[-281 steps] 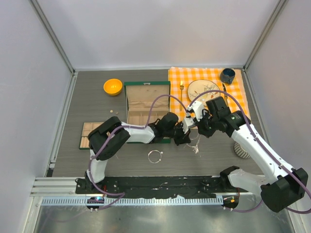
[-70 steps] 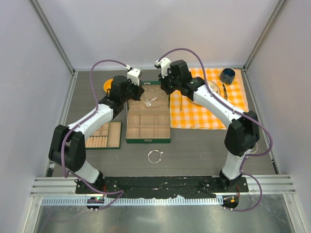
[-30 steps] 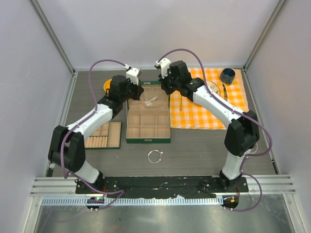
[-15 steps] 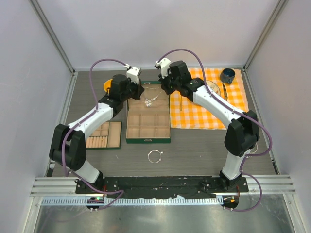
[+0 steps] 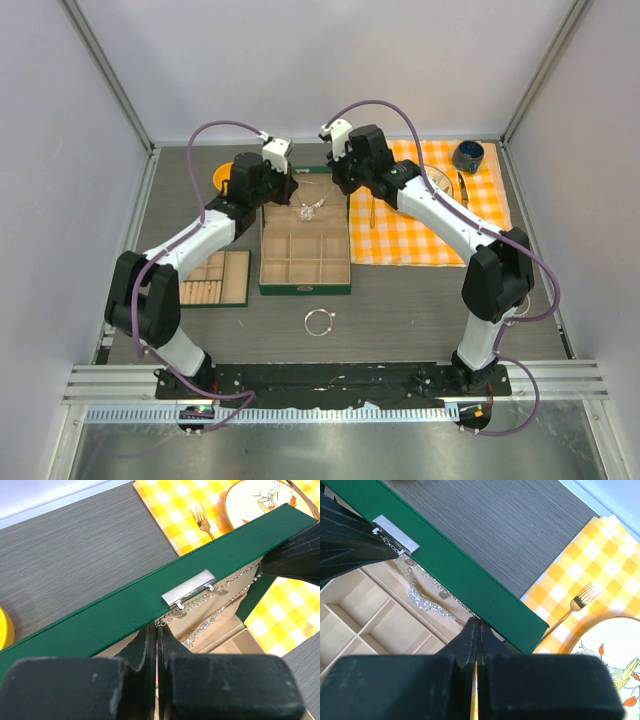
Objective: Organize the mixed jewelry
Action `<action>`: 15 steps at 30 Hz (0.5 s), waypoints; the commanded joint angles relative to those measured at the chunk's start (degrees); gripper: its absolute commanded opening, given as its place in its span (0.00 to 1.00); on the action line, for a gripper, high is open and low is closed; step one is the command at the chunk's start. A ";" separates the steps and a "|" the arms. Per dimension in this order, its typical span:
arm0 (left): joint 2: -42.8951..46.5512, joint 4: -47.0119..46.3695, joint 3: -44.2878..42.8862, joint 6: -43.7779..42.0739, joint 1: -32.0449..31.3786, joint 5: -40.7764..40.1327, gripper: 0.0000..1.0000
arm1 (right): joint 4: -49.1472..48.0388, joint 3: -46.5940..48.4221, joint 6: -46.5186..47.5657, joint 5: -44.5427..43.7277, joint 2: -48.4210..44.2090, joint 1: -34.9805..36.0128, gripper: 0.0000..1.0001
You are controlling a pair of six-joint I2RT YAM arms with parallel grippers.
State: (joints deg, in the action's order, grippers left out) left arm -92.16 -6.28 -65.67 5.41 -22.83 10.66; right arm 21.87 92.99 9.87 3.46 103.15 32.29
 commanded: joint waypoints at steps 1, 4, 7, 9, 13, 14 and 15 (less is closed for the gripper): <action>-0.56 -1.71 -2.62 -0.14 0.42 -0.20 0.00 | -3.06 1.32 -0.90 -1.18 -1.20 0.05 0.01; -0.74 -1.98 -2.36 -0.05 0.42 -0.20 0.00 | -3.06 1.14 -0.82 -1.27 -1.20 -0.04 0.01; -0.74 -2.24 -1.92 -0.05 0.42 -0.11 0.00 | -3.06 1.05 -0.82 -1.27 -1.11 0.05 0.01; -0.74 -2.50 -1.66 -0.05 0.42 -0.11 0.00 | -3.06 1.14 -0.90 -1.18 -1.02 0.05 0.01; -0.74 -2.94 -1.13 0.04 0.42 -0.11 0.00 | -3.06 1.23 -0.99 -0.92 -0.50 0.05 0.01; -0.83 -2.94 -1.13 0.04 0.42 -0.11 0.00 | -3.06 1.32 -1.08 -0.92 -0.41 0.05 0.01; -0.83 -2.94 -1.13 0.04 0.42 -0.02 0.00 | -2.97 1.32 -1.08 -0.83 -0.32 0.14 0.01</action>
State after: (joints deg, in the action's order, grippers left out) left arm -92.79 -6.48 -65.87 5.50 -22.83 10.66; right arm 21.80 92.99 9.67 3.03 103.15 32.29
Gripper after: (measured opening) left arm 0.017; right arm 0.029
